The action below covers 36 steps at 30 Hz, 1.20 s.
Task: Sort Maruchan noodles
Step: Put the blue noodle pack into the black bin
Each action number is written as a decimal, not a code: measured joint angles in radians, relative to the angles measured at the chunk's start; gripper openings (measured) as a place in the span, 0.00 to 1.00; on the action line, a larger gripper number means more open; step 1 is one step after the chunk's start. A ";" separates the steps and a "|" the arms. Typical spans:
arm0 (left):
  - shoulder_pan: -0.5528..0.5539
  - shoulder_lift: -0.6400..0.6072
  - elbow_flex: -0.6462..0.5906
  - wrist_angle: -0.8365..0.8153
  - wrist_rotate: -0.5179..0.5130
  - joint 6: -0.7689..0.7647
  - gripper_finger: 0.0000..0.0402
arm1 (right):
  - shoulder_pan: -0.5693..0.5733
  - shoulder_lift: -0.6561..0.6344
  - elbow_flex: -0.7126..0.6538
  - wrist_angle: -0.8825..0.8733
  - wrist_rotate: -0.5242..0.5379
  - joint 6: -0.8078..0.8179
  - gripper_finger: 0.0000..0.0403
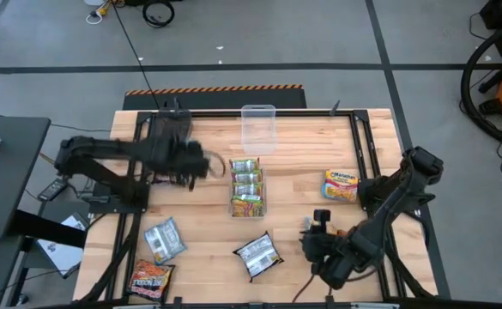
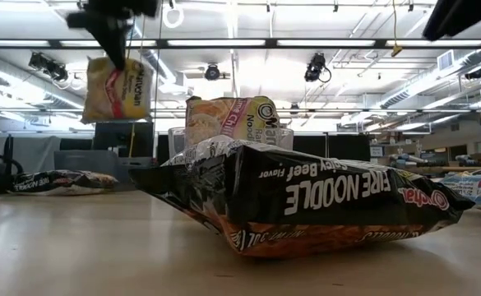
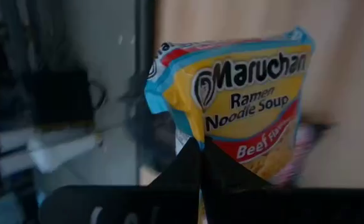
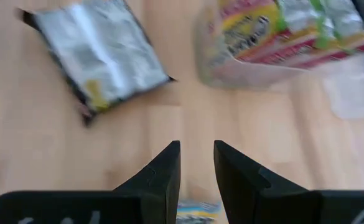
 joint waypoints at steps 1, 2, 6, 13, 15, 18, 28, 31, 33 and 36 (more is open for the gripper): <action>0.059 -0.004 0.000 -0.007 -0.008 0.046 0.00 | -0.007 0.000 0.000 -0.025 0.009 0.007 0.25; 0.113 -0.004 0.000 -0.008 -0.016 0.085 0.00 | -0.013 0.000 0.000 -0.052 0.022 0.018 0.25; 0.325 -0.001 0.000 0.019 -0.091 0.236 0.00 | -0.034 0.000 -0.001 -0.131 0.058 0.066 0.25; 0.601 0.002 -0.059 0.313 -0.069 0.472 0.00 | -0.042 -0.001 -0.063 -0.136 0.093 0.143 0.25; 0.643 0.011 -0.087 0.399 -0.055 0.554 0.00 | -0.042 -0.001 -0.087 -0.139 0.092 0.188 0.26; 0.705 0.038 -0.115 0.480 -0.051 0.642 0.00 | -0.043 -0.001 -0.122 -0.136 0.083 0.255 0.26; 0.843 0.162 -0.191 0.652 0.013 0.801 0.00 | -0.037 -0.001 -0.171 -0.132 0.020 0.381 0.26; 0.855 0.191 -0.204 0.717 0.024 0.846 0.01 | -0.036 0.000 -0.171 -0.131 0.019 0.383 0.26; 0.867 0.216 -0.205 0.753 0.030 0.872 0.01 | -0.036 -0.001 -0.171 -0.129 0.019 0.384 0.26; 0.883 0.247 -0.205 0.782 0.013 0.897 0.02 | -0.036 0.000 -0.171 -0.129 0.019 0.389 0.26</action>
